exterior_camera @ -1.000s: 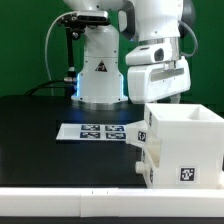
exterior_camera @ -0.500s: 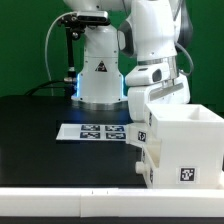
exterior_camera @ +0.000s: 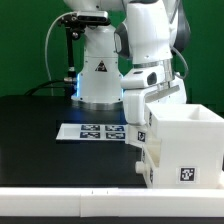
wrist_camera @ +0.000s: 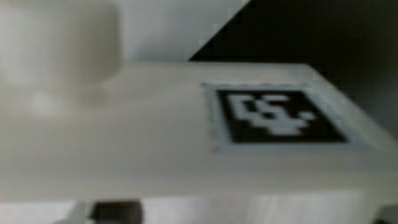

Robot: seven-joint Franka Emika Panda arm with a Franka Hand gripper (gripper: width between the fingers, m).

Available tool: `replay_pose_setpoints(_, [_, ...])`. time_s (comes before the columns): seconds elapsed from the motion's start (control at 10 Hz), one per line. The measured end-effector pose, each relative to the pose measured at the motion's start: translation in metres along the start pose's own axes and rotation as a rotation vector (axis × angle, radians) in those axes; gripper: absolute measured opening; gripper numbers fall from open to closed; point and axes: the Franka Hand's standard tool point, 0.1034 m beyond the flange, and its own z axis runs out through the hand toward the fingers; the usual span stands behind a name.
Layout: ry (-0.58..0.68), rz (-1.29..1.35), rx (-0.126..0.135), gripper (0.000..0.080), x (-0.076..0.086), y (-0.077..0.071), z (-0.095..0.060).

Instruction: Assemble drawer

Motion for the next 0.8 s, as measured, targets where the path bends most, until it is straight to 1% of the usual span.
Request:
replay_pose_setpoints(0.1, [0.0,0.0,0.0,0.0263,0.0,0.0,0.0])
replay_pose_setpoints(0.2, [0.0,0.0,0.0,0.0127,0.0,0.0,0.0])
replay_pose_setpoints(0.3, [0.002,0.0,-0.001,0.0035,0.001,0.0,0.0])
replay_pose_setpoints(0.4, [0.007,-0.019,-0.007,0.0035,0.001,0.002,-0.002])
replay_pose_setpoints(0.5, [0.01,-0.085,-0.022,0.0035,0.0,0.012,-0.008])
replay_pose_setpoints(0.7, [0.008,-0.191,-0.066,0.0035,-0.007,0.048,-0.031])
replay_pose_setpoints(0.8, [0.012,-0.255,-0.085,0.0035,-0.012,0.064,-0.038])
